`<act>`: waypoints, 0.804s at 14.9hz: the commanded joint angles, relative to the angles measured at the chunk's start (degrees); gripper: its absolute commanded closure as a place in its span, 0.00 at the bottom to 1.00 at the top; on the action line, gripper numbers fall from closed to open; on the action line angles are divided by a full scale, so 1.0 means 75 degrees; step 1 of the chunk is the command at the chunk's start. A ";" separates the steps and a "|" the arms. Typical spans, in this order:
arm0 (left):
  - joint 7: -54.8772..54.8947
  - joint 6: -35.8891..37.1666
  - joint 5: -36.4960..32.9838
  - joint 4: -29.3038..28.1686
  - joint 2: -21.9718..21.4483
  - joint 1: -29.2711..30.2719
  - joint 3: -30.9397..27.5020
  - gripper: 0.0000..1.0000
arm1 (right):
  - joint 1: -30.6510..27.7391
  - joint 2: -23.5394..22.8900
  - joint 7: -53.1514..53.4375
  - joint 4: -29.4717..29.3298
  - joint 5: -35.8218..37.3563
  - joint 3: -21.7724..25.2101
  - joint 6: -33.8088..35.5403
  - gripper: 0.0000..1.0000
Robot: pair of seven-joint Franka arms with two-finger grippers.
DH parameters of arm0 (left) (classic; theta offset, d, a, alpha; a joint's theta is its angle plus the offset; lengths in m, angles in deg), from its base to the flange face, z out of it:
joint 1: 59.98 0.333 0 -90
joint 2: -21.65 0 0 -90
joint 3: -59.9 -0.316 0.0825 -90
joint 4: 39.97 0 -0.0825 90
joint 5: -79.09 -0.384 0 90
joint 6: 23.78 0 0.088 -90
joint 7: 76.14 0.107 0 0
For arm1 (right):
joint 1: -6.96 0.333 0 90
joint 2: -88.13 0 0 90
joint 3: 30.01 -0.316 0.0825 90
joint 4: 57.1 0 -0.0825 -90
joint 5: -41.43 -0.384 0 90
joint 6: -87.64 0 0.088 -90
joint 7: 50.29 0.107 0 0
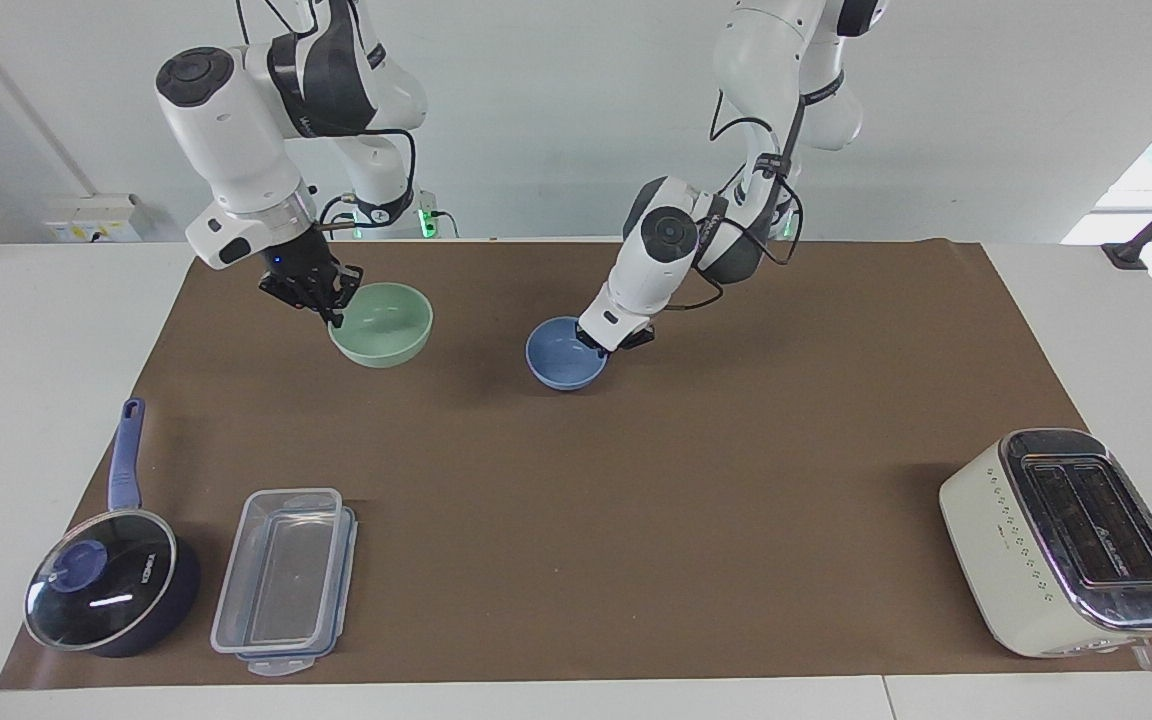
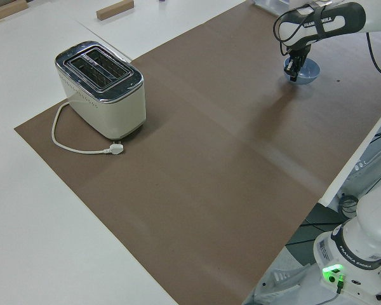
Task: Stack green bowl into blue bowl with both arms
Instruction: 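Lift both bowls and carry them toward the table center with both grippers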
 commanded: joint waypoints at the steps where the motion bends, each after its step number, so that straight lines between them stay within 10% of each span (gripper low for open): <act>1: 0.0140 -0.0098 0.0172 -0.0083 -0.0080 -0.0159 -0.0164 0.00 | 0.0078 -0.0142 0.0233 -0.0208 -0.0193 0.0014 0.0131 1.00; 12: 0.2362 0.3744 -0.1020 0.1393 -0.1801 0.3073 -0.0258 0.00 | 0.1365 -0.0505 0.0527 0.0015 -0.1060 0.0014 -0.0688 1.00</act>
